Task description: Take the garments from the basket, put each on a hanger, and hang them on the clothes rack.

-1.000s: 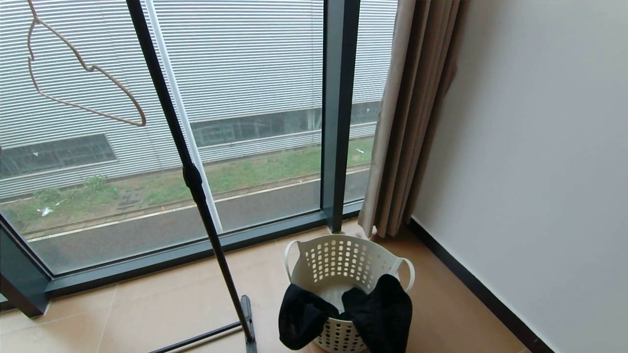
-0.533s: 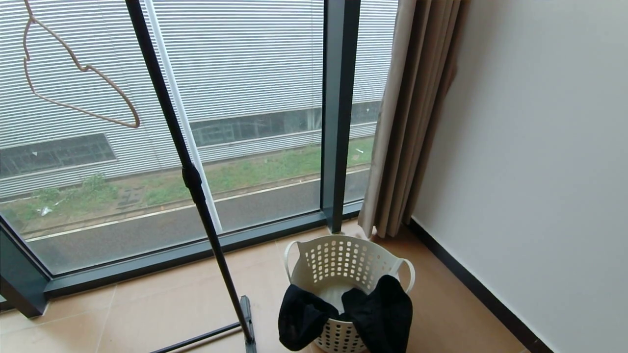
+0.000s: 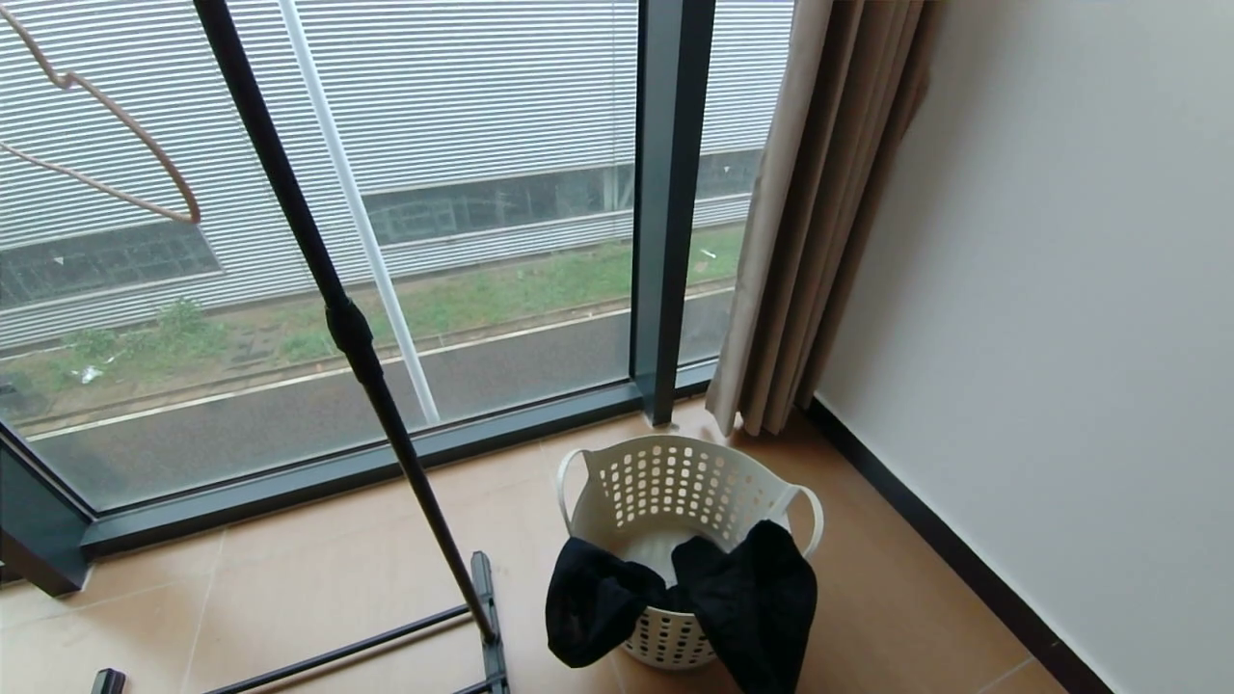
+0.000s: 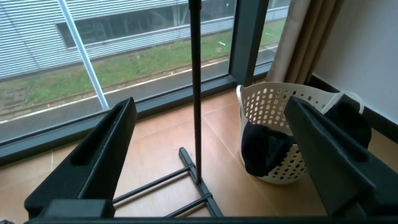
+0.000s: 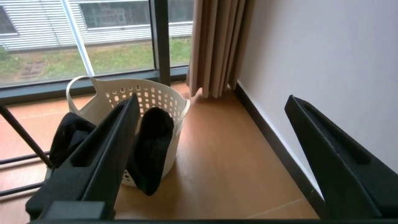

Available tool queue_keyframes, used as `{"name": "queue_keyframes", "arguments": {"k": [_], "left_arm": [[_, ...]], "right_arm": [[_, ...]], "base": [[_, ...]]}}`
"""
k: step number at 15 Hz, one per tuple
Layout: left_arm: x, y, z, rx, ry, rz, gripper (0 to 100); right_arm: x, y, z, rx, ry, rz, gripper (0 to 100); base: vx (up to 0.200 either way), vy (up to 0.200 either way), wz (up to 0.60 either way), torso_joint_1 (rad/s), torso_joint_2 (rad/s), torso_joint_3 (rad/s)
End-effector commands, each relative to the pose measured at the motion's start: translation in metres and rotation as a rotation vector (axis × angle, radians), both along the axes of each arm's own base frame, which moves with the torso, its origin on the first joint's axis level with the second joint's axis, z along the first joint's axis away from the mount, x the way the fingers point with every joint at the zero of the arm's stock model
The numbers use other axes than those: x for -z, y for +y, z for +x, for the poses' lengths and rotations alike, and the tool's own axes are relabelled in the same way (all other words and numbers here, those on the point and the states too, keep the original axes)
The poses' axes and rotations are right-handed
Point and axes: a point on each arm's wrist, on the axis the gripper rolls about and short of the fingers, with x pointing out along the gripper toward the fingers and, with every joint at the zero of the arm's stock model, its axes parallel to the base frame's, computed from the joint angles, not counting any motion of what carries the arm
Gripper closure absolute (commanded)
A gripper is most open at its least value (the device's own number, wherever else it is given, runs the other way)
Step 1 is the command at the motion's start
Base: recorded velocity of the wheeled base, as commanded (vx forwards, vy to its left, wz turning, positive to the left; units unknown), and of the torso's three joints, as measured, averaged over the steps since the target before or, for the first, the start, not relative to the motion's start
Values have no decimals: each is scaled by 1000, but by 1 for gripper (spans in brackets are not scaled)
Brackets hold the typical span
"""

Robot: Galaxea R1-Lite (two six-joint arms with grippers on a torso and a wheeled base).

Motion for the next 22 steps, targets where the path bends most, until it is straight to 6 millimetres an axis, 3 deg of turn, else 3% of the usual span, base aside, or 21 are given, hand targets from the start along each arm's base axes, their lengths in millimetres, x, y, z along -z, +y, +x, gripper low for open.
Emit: {"name": "queue_keyframes", "arguments": {"k": [1,22], "left_arm": [[0,0,0,0,2,0,0],[0,0,0,0,1,0,0]], "right_arm": [[0,0,0,0,-1,0,0],[0,0,0,3,1,-22,0]], "base": [[0,0,0,7,2,-188],[0,0,0,3,3,-197]]}}
